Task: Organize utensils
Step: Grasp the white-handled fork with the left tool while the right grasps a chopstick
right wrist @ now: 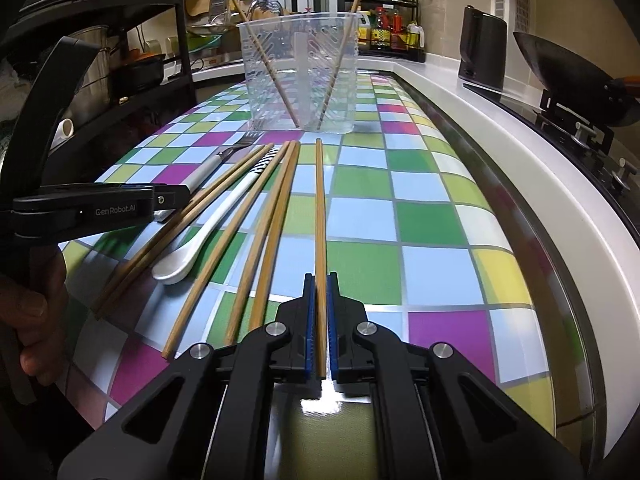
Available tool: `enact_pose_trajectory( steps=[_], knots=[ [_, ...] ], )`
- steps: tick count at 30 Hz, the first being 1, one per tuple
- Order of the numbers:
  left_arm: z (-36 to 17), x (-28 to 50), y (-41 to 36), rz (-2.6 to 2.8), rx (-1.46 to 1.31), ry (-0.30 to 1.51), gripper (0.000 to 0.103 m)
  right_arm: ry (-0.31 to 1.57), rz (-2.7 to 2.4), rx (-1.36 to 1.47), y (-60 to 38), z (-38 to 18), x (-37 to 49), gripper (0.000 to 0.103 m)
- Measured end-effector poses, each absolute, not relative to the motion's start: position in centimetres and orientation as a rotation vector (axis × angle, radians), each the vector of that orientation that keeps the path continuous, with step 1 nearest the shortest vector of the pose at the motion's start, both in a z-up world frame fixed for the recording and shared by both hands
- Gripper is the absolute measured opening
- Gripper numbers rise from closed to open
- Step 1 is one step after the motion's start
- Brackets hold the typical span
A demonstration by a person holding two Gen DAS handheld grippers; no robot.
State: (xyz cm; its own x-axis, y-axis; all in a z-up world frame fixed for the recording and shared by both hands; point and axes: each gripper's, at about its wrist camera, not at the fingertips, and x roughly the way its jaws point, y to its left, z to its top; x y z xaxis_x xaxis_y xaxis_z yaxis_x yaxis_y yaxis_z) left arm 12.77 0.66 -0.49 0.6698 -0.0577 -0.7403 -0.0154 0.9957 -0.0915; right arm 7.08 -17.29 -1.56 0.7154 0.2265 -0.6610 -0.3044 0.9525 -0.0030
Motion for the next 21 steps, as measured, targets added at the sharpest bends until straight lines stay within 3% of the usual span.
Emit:
enact_pose_trajectory(
  steps=[11,13,21],
  knots=[
    [-0.9,13.1,0.6,-0.027,-0.039,0.821,0.025,0.715,0.268,-0.114,-17.4,-1.5,6.9,0.006],
    [-0.9,13.0,0.7,-0.024,-0.035,0.812,0.018,0.719,0.264,-0.110,-17.3,-1.5,6.9,0.006],
    [-0.9,9.7,1.8,-0.007,-0.040,0.781,0.018,0.722,0.206,-0.089,-18.0,-1.4,7.1,0.006]
  ],
)
